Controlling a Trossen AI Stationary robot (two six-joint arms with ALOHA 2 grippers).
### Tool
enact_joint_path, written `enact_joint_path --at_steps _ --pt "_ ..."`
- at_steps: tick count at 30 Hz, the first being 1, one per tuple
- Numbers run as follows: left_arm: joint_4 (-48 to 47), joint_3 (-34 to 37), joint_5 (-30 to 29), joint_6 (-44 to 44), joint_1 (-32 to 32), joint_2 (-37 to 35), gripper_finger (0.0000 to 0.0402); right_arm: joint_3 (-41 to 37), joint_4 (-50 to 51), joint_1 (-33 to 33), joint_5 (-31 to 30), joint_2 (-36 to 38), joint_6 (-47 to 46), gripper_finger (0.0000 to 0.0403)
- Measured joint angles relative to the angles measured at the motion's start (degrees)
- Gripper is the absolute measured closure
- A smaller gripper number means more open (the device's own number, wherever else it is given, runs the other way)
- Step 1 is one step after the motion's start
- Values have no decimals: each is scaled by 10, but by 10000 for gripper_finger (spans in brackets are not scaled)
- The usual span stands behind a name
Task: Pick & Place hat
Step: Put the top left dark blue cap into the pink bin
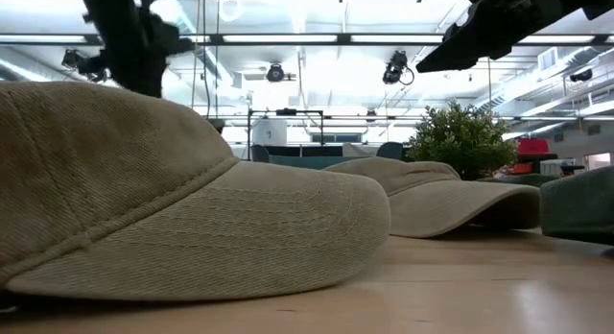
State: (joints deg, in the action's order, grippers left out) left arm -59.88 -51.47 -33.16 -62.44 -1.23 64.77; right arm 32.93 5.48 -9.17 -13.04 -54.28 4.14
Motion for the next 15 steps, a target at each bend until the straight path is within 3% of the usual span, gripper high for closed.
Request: enact_joint_path --at_steps 7,15 --pt "99 72 -1 -29 -72 1 389 0 1 0 0 0 0 239" --pt "243 142 19 -23 -77 1 388 0 8 0 0 0 0 239"
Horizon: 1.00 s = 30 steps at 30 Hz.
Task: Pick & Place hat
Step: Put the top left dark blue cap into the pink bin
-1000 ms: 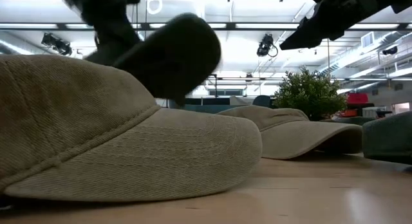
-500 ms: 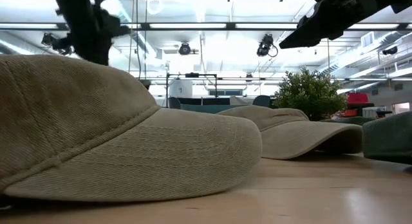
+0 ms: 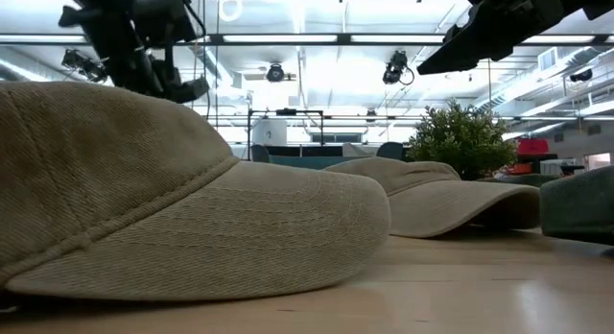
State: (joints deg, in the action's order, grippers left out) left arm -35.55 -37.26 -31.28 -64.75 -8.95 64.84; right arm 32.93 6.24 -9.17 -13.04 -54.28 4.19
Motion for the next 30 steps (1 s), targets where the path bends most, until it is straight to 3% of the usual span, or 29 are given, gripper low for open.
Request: enact_joint_path --at_steps 7,15,24,30 --pt "48 50 2 -24 4 0 388 -2 2 0 0 0 17 239" --pt "86 59 43 40 -1 0 381 -11 3 0 0 0 29 239" --pt "107 50 111 116 -25 0 285 -11 2 0 0 0 44 239" --pt "95 -27 114 217 -24 -1 245 -12 1 0 0 0 43 239"
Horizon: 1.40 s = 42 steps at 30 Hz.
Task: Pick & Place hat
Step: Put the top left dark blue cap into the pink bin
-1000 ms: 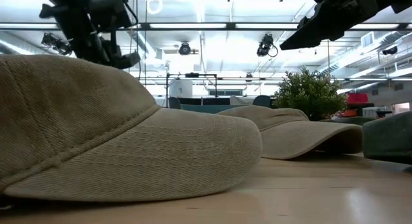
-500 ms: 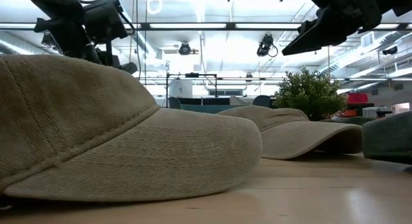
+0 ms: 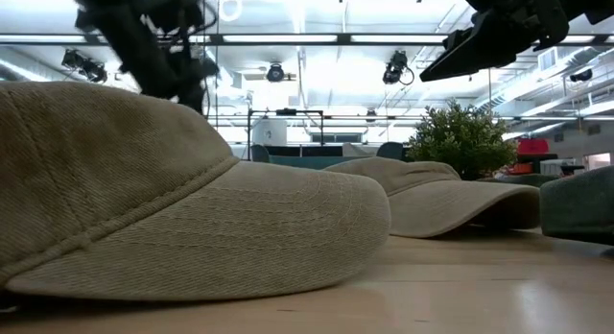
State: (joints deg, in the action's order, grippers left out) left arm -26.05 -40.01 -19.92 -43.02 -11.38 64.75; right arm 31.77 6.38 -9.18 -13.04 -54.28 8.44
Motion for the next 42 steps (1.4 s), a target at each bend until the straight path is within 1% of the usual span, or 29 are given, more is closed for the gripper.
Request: enact_joint_path --at_steps 2,4,5,7,11,14,16,22,24,29,35,39,42 --pt "-29 -36 -2 18 0 0 242 0 0 0 0 0 -4 239" --pt "-77 -69 -2 22 0 0 242 0 1 0 0 0 -5 239" --pt "-109 -82 -9 23 0 0 242 0 1 0 0 0 -8 239" --pt "-170 -97 -43 20 0 0 241 0 2 0 0 0 -16 239" --pt "-248 -92 -148 -8 -6 0 246 0 3 0 0 0 -19 239" --pt "-266 -66 -186 -12 -22 0 264 0 3 0 0 0 -19 239" --pt "-263 -46 -193 -13 -38 0 285 0 3 0 0 0 -19 239" --pt "-264 4 -188 -13 -79 0 369 0 6 0 0 0 -19 239" --pt "-261 12 -176 -13 -86 0 391 0 6 0 0 0 -19 239" --pt "-251 16 -69 0 -86 0 395 0 5 0 0 0 -19 239" --pt "-235 16 5 17 -82 6 397 0 5 0 0 0 -17 239" --pt "-235 16 4 30 -84 22 398 0 5 0 0 0 -17 239" --pt "-227 16 -33 51 -87 28 398 0 1 0 0 0 -7 239"
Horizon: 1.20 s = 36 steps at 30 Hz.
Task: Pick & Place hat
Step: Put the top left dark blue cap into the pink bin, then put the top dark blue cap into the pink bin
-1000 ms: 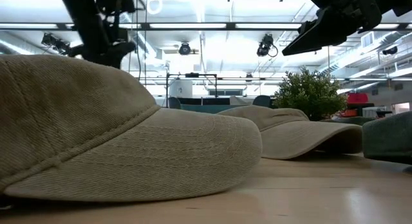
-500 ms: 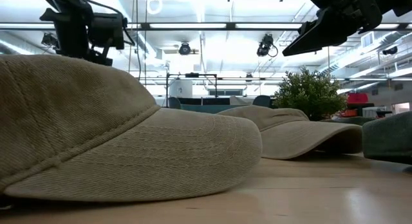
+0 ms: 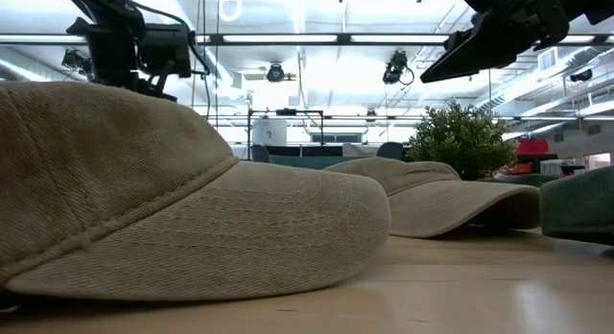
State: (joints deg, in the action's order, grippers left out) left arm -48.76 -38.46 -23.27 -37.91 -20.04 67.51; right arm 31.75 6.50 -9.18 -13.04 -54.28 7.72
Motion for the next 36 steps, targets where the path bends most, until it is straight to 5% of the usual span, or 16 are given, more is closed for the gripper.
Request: enact_joint_path --at_steps 7,12,23,29,36 --pt "8 -57 -15 62 10 -13 398 25 3 0 0 0 -7 239" --pt "28 -110 -14 153 44 -16 393 100 139 1 -16 -2 -49 239" --pt "134 -130 -14 296 91 -16 276 125 459 60 -9 -64 -263 239" --pt "185 -130 -15 342 90 -16 235 94 459 130 23 -91 -248 239" --pt "191 -130 -15 346 90 -16 230 95 454 188 49 -134 -270 239"
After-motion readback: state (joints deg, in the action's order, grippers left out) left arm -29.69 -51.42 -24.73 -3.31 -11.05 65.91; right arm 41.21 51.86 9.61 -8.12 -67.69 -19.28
